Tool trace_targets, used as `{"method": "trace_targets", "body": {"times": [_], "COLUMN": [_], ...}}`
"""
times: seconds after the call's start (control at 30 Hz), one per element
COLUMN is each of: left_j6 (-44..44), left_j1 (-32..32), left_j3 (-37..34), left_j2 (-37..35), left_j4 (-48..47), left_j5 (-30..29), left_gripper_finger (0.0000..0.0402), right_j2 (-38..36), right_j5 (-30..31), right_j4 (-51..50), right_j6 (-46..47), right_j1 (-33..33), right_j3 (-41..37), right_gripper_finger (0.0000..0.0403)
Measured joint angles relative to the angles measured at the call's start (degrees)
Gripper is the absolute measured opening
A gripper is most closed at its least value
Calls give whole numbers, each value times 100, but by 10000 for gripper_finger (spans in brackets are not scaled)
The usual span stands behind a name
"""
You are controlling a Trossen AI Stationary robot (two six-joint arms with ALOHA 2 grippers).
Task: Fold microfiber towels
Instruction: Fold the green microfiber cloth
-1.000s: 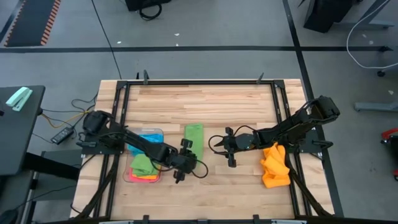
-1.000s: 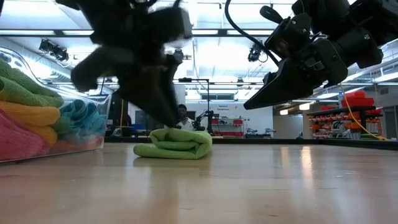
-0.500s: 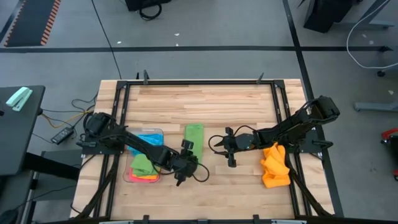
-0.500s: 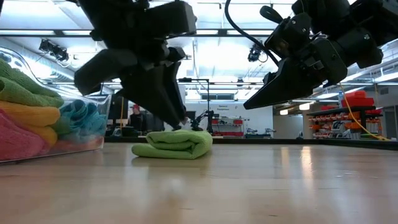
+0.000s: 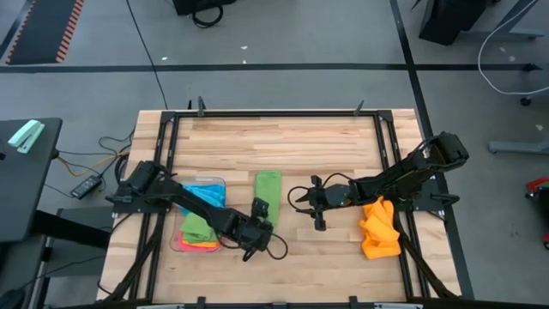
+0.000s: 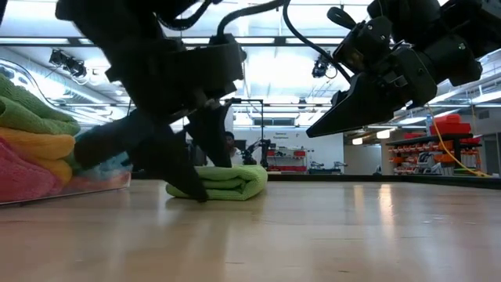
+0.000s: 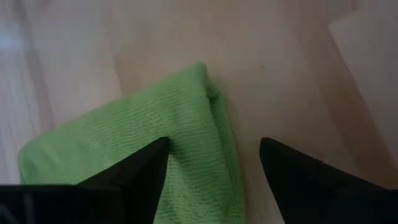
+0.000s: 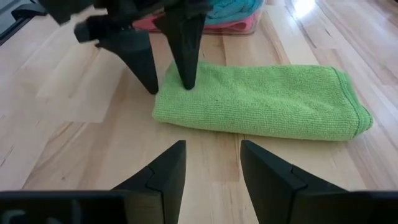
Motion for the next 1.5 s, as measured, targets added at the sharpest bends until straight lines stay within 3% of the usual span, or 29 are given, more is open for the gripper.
{"method": "trace_targets", "body": {"times": [0.33,0.63,0.77,1.0,1.17,1.4,1.5], "left_j6": [151,150,9,-72,106,147,111], "left_j1": [38,183,202,337,382,342,279], "left_j3": [4,2,7,4,-6,0,117], "left_j2": [71,69,97,121,68,-67,-67], "left_j4": [-192,-412,-413,-354,-271,126,52], "left_j5": [-393,-169,-113,106,509,1811,1898], "left_gripper_finger": [227,167,126,17,19,15,23], "right_j2": [0,0,0,0,220,1378,1795], "right_j5": [-1,-1,0,-1,-2,-2,-2], "right_j4": [-5,0,3,208,725,2554,2841], "right_j6": [43,42,42,-12,-133,-227,-302], "right_j1": [2,1,1,0,-5,-72,-129], "right_j3": [0,0,0,0,2,45,256], "right_gripper_finger": [161,161,161,161,161,161,161]}}
